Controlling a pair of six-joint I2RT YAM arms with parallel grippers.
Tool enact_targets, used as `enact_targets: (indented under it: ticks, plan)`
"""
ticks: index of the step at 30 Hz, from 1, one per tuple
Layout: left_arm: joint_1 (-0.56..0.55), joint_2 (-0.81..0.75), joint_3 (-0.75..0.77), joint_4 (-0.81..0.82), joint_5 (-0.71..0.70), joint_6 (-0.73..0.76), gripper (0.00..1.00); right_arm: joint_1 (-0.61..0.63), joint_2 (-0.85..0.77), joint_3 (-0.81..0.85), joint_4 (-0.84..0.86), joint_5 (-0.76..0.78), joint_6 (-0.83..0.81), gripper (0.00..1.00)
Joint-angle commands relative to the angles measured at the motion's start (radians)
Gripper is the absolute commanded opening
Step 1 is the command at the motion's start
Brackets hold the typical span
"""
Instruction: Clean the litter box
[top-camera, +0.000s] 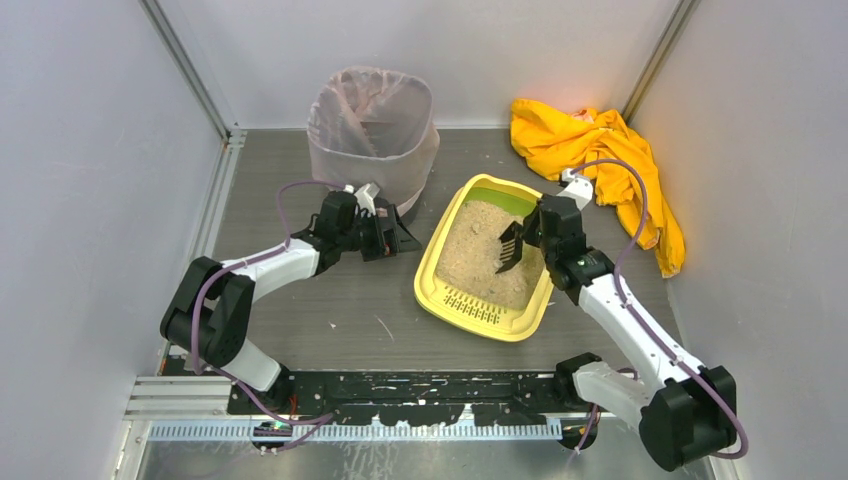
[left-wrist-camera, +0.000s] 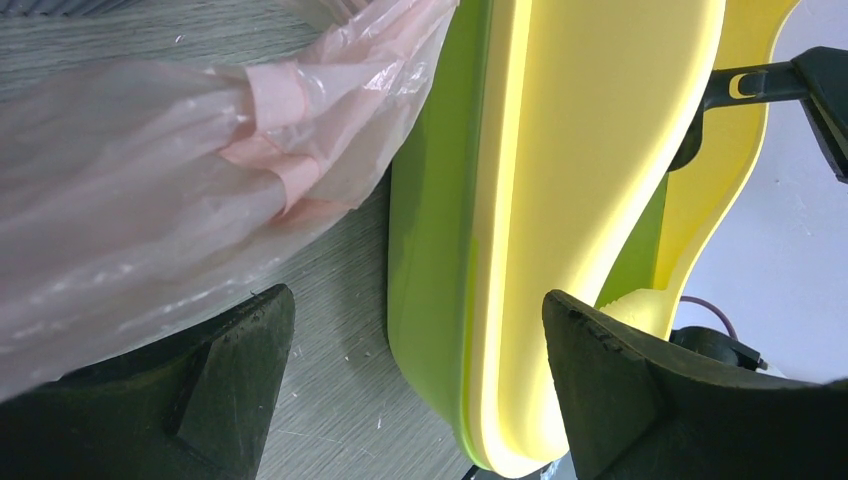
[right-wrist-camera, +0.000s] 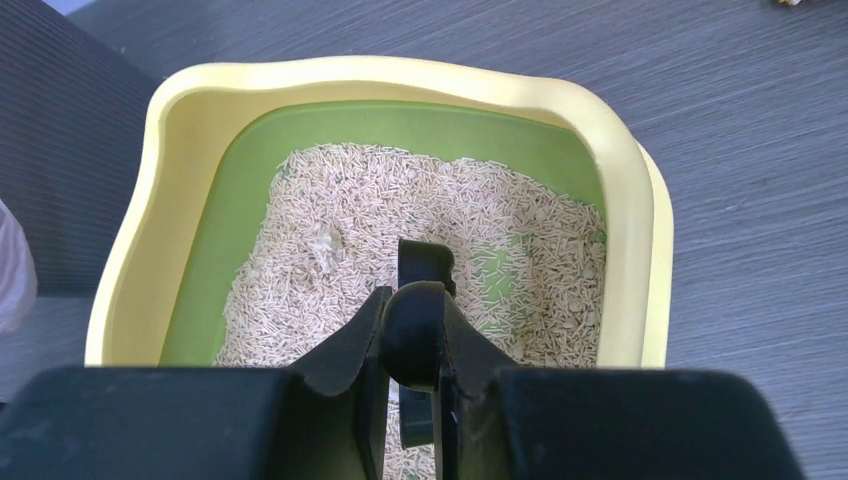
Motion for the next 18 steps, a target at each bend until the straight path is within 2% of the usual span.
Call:
enact_targets:
  ticks: [1,6,18]
  plan:
    - [-0.003,0.0,0.029,0.041,0.016,0.012,0.93,-0.05,-0.038,-0.028,0.113,-0.183,0.096,0.01]
    - [-0.004,0.006,0.029,0.046,0.019,0.009,0.93,-0.101,-0.04,-0.053,0.152,-0.275,0.125,0.01]
    - [-0.003,0.0,0.026,0.045,0.016,0.009,0.93,-0.137,0.097,-0.123,0.376,-0.479,0.194,0.01]
